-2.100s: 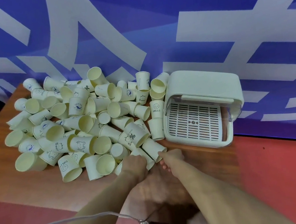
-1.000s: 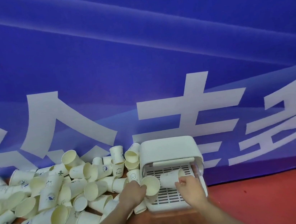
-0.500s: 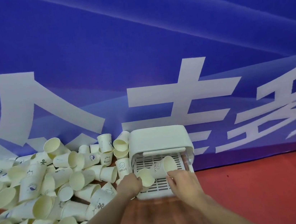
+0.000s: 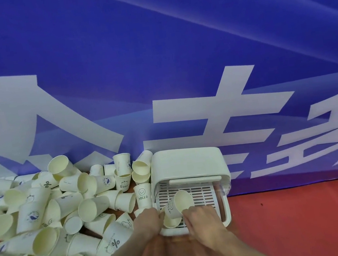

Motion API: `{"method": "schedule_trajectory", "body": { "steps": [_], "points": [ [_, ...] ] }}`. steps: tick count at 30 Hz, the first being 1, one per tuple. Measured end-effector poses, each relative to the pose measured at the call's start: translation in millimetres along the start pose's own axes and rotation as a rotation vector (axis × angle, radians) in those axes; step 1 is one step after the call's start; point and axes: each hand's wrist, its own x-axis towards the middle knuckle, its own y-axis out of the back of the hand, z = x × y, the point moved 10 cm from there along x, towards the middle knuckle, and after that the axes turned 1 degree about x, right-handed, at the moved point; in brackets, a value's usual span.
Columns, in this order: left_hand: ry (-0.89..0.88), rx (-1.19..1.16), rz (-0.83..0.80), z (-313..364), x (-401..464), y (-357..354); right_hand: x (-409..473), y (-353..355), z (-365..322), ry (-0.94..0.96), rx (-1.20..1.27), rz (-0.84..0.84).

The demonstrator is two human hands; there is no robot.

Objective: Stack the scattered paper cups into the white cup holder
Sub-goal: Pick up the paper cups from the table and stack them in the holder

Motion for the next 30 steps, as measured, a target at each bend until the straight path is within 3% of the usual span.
{"method": "schedule_trajectory", "body": {
  "steps": [8,16,30],
  "points": [
    [-0.028,-0.115,0.073,-21.9,-18.9,22.5,4.1,-10.0,-20.9,0.085,-0.121,-0.114],
    [-0.098,0.016,0.172,-39.4,-38.8,73.1,2.5,-13.6,-34.8,0.057,-0.155,-0.226],
    [-0.006,0.038,0.221,-90.1,-78.6,94.5,1.9,-7.5,-56.6,-0.011,-0.116,-0.192]
  ]
}}
